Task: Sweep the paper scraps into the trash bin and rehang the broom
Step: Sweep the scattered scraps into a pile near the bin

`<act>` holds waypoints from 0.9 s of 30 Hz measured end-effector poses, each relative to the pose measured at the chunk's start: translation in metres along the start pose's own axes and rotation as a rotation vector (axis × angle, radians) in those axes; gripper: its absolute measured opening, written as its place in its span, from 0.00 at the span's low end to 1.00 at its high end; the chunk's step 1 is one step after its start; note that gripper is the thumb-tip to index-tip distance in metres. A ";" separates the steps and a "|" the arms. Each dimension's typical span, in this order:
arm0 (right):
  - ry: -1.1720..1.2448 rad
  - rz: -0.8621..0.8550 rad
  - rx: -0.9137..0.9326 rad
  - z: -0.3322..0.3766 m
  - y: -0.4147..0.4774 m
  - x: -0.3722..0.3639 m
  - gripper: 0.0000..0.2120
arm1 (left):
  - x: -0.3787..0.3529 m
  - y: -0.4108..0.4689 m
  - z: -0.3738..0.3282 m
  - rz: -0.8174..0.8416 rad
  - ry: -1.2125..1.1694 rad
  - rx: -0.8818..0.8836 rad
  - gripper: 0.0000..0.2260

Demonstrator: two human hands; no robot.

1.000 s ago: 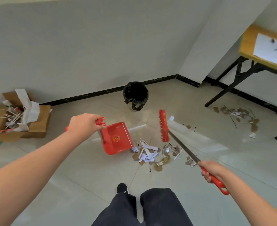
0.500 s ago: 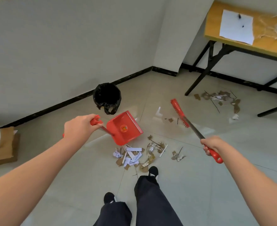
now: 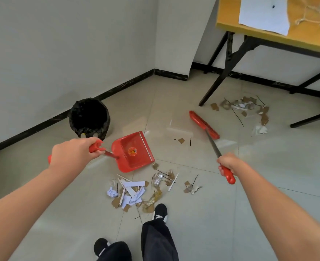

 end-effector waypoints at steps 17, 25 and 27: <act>-0.287 0.160 -0.056 -0.126 -0.234 -0.201 0.16 | 0.014 0.048 0.070 0.026 -0.049 -0.177 0.10; -0.028 -0.056 -0.016 -0.127 -0.295 -0.188 0.08 | 0.018 0.054 0.072 0.068 -0.025 -0.275 0.10; 0.027 -0.121 -0.038 -0.129 -0.292 -0.178 0.08 | 0.018 0.056 0.064 0.074 0.001 -0.297 0.11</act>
Point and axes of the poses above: each hand's wrist, its own y-axis towards the middle knuckle, its own x-axis out of the back of the hand, z = x × y, the point moved 5 cm from there along y, towards the middle knuckle, and after that the axes turned 4 degrees about -y, right-handed, at the moved point
